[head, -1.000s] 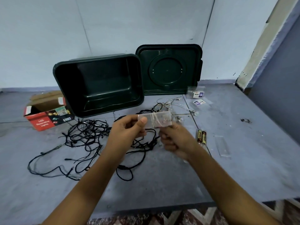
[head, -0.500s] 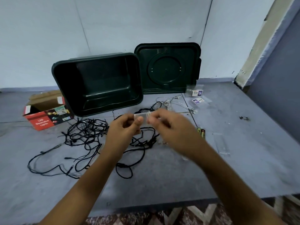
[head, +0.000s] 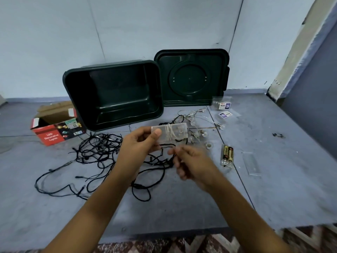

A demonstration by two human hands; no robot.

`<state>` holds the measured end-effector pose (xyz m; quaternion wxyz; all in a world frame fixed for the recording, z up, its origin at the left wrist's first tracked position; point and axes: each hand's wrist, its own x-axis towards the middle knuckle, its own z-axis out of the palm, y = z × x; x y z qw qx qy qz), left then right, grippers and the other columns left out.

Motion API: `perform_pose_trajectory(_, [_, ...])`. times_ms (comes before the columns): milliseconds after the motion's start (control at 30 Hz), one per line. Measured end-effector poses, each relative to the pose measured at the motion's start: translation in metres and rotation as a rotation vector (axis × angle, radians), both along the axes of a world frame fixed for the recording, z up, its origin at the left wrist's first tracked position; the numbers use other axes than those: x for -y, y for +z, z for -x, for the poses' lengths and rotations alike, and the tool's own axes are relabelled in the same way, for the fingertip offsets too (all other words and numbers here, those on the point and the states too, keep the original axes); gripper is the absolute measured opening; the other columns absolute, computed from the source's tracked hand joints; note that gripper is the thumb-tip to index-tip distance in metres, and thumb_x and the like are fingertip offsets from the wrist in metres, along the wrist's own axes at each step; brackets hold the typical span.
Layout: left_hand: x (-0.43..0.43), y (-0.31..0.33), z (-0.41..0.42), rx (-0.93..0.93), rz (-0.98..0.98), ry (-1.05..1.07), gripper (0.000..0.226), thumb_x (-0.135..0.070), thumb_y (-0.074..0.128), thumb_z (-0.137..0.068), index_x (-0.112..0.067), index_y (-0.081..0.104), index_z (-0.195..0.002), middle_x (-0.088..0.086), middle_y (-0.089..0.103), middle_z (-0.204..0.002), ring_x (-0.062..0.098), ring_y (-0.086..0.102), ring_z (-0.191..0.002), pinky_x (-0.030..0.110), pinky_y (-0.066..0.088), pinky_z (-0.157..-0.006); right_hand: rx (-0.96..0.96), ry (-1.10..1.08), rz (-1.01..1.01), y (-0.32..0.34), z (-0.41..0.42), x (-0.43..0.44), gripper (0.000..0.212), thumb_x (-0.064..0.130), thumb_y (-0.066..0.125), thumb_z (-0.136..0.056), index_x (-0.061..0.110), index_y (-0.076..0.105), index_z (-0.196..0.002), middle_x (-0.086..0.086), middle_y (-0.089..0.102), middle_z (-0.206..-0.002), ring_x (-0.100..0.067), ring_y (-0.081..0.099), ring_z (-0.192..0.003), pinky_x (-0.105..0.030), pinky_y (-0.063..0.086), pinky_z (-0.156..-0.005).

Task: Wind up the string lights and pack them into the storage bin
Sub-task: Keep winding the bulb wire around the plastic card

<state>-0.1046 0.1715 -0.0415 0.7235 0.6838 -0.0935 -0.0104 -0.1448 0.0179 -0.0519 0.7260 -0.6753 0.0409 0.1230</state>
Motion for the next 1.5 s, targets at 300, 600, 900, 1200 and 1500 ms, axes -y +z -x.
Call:
perform_pose_trajectory(300, [0.001,-0.007,-0.006,0.057,-0.109,0.094,0.013,-0.026,0.058,-0.087,-0.014,0.063,-0.09,0.002,0.064,-0.076,0.014,0.065,-0.073,0.024,0.054,-0.07,0.115,0.165,0.467,0.05,0.032,-0.014,0.026,0.04,0.03,-0.099,0.032,0.054,-0.107,0.007,0.047,-0.065,-0.002,0.041,-0.047,-0.014,0.037,-0.04])
perform_pose_trajectory(600, [0.001,-0.001,0.011,0.016,-0.094,-0.15,0.022,-0.028,0.061,-0.079,-0.012,0.066,-0.093,-0.005,0.064,-0.073,0.009,0.063,-0.071,0.021,0.054,-0.068,0.202,0.206,0.515,0.08,-0.061,0.032,0.036,0.034,0.052,-0.093,0.016,0.057,-0.063,0.011,0.034,-0.041,-0.006,0.025,-0.036,-0.016,0.021,-0.035])
perform_pose_trajectory(900, [0.0,0.0,0.007,-0.023,0.014,-0.081,0.028,-0.033,0.061,-0.074,-0.012,0.067,-0.092,-0.002,0.063,-0.074,0.011,0.061,-0.071,0.025,0.056,-0.07,-0.292,0.112,-0.514,-0.011,-0.031,0.003,0.029,0.024,0.035,-0.097,0.019,0.041,-0.069,0.009,0.032,-0.043,0.001,0.023,-0.03,-0.009,0.014,-0.028])
perform_pose_trajectory(1200, [0.005,-0.006,-0.004,0.01,-0.028,0.083,0.009,-0.024,0.058,-0.089,-0.017,0.062,-0.085,-0.008,0.06,-0.068,0.007,0.062,-0.068,0.018,0.052,-0.065,-0.161,-0.061,-0.32,0.028,0.051,-0.035,0.025,0.03,0.037,-0.099,0.011,0.053,-0.091,0.005,0.045,-0.05,-0.009,0.045,-0.04,-0.027,0.05,-0.046])
perform_pose_trajectory(1500, [0.005,-0.005,0.004,-0.005,-0.105,-0.088,0.024,-0.021,0.059,-0.086,-0.003,0.063,-0.102,0.009,0.06,-0.084,0.013,0.061,-0.072,0.02,0.054,-0.066,0.346,0.131,0.729,0.088,-0.024,0.023,0.024,0.029,0.045,-0.096,0.019,0.06,-0.08,0.01,0.042,-0.057,-0.001,0.037,-0.038,-0.015,0.027,-0.043])
